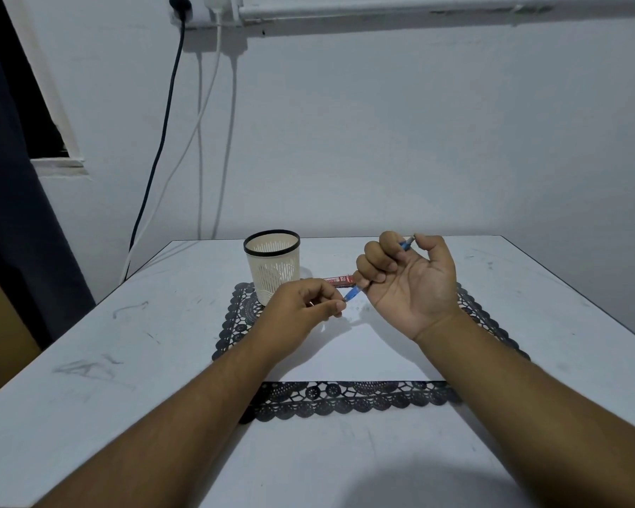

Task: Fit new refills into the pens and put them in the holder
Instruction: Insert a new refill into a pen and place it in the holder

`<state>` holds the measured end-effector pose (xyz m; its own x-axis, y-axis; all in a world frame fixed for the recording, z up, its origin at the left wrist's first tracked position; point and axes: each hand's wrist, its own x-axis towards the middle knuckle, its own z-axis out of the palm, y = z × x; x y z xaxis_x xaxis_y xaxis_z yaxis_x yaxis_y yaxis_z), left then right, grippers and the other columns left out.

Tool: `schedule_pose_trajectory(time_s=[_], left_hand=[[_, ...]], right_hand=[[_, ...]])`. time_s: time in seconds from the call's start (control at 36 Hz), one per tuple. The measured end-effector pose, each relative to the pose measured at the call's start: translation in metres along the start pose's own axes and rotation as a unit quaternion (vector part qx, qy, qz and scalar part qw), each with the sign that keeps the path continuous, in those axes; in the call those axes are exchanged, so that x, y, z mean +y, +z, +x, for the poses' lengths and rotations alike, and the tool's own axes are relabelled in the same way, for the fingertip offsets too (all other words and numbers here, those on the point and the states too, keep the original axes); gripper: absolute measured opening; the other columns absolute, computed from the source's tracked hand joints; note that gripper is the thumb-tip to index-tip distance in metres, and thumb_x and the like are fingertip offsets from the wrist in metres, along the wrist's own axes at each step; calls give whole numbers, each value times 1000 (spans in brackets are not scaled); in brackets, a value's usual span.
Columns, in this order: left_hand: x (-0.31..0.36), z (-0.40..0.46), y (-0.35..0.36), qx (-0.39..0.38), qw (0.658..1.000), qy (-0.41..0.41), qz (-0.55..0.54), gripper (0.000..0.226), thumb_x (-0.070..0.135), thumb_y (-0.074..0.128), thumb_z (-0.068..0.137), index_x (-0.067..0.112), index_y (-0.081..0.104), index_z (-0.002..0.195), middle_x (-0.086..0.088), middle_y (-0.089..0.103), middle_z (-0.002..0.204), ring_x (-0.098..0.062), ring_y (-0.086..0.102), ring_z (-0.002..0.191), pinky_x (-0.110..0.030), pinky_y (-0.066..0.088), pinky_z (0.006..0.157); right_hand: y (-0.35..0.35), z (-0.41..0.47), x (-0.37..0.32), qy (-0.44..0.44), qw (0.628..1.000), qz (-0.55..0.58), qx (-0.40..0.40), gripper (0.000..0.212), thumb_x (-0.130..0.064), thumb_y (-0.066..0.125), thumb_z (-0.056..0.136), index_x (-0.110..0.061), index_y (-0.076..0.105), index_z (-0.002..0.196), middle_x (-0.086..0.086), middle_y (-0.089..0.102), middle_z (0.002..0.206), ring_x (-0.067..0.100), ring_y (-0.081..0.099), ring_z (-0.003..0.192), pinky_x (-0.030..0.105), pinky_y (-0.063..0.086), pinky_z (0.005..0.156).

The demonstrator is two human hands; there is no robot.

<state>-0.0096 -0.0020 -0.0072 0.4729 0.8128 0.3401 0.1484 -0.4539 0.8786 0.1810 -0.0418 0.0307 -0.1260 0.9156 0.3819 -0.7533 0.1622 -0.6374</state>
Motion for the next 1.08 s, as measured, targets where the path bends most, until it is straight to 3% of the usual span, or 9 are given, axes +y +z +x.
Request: schedule_pose_trajectory(time_s=[0.19, 0.36, 1.08], left_hand=[[-1, 1, 0, -9, 1000, 0, -7, 10, 11, 73, 93, 15, 74, 85, -1, 73, 78, -12, 60, 72, -26, 48, 72], [-1, 1, 0, -21, 1000, -4, -14, 10, 9, 72, 94, 14, 72, 85, 1, 72, 76, -9, 58, 68, -17, 44, 65], [1, 0, 2, -45, 999, -2, -27, 13, 7, 71, 94, 14, 71, 83, 1, 69, 74, -10, 57, 68, -20, 46, 67]], right_hand=[[-1, 0, -1, 0, 1000, -5, -4, 29, -40, 41, 84, -20, 28, 68, -1, 25, 65, 19, 19, 64, 35, 26, 63], [-3, -1, 1, 6, 1000, -8, -1, 30, -41, 40, 85, -19, 25, 70, 0, 22, 66, 19, 18, 64, 36, 23, 64], [2, -1, -3, 15, 1000, -18, -9, 30, -40, 39, 85, -19, 25, 69, -1, 25, 63, 18, 19, 61, 34, 25, 60]])
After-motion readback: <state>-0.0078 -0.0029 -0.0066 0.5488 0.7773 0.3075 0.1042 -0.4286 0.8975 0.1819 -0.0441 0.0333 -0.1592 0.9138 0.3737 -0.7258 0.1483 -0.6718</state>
